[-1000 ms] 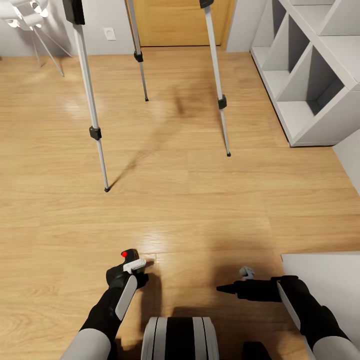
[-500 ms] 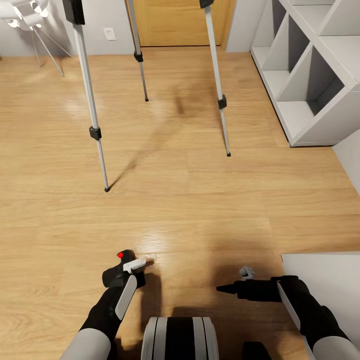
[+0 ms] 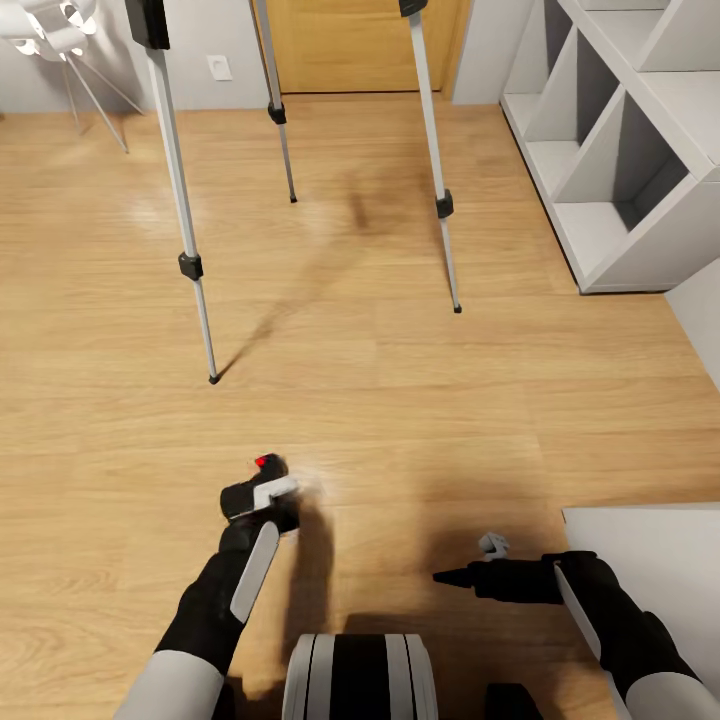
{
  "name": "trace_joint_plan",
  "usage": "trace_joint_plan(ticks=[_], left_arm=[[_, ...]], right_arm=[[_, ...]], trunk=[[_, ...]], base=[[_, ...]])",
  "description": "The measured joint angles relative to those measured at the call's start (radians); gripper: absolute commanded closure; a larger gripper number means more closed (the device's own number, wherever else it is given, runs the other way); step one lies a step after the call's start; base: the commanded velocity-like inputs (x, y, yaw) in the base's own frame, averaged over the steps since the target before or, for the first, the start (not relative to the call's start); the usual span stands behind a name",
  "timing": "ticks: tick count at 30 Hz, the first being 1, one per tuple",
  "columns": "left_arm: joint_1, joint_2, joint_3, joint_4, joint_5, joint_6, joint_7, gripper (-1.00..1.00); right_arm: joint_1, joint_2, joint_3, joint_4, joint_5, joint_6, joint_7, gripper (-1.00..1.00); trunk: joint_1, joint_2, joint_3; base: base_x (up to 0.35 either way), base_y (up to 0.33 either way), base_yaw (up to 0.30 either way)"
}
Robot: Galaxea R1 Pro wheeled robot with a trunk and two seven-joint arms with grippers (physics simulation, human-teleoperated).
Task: Attach the digital camera to the camera tripod in the bedroom.
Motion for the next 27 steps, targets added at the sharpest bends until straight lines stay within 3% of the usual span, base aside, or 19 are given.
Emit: trace_joint_plan(ticks=[1,2,3,4,5,12,19,23,27], left_arm=[[0.0,0.0,-0.083,-0.114,0.007,0.081,0.002,1.0],[0.0,0.0,-0.105,-0.154,0.017,0.095,-0.003,1.0],[0.001,0.0,-0.16,-0.269,0.145,0.202,0.009,1.0],[0.001,0.0,-0.202,-0.312,0.192,0.189,0.011,1.0],[0.001,0.0,-0.196,-0.309,0.16,0.201,0.01,1.0],[0.002,0.001,-0.197,-0.304,0.169,0.198,0.011,1.0],[0.002,0.001,-0.197,-0.302,0.171,0.198,0.011,1.0],[0.002,0.002,-0.197,-0.297,0.183,0.198,0.009,1.0],[0.002,0.006,-0.198,-0.293,0.217,0.197,0.01,1.0]], right_arm=[[0.0,0.0,0.0,0.0,0.0,0.0,0.0,-1.0],[0.0,-0.001,0.0,0.0,0.0,0.0,0.0,-1.0],[0.0,-0.001,-0.075,-0.003,-0.001,0.009,0.007,-1.0],[0.0,-0.001,-0.079,-0.004,-0.001,0.012,0.008,-1.0],[0.0,0.0,-0.08,-0.011,-0.002,0.014,0.008,-1.0],[0.0,0.002,-0.083,-0.092,-0.002,0.029,0.01,-1.0],[0.0,0.001,-0.082,-0.18,-0.002,0.087,0.013,-1.0],[0.0,-0.001,-0.083,-0.188,-0.001,0.095,0.021,-1.0],[0.0,-0.01,-0.093,-0.189,0.0,0.096,0.036,-1.0]], trunk=[[0.0,0.0,0.0],[0.0,0.0,0.0],[0.0,0.0,0.0],[0.0,0.0,0.0],[0.0,0.0,0.0],[0.0,0.0,0.0],[-0.003,0.002,0.027],[-0.005,0.003,0.042],[-0.007,0.003,0.058]], base=[[0.0,0.0,0.0],[0.0,0.0,0.0],[0.0,0.0,0.0],[0.0,0.0,0.0],[0.0,0.0,0.0],[0.0,0.0,0.0],[0.0,0.0,0.0],[0.0,0.0,0.0],[0.0,0.0,0.0]])
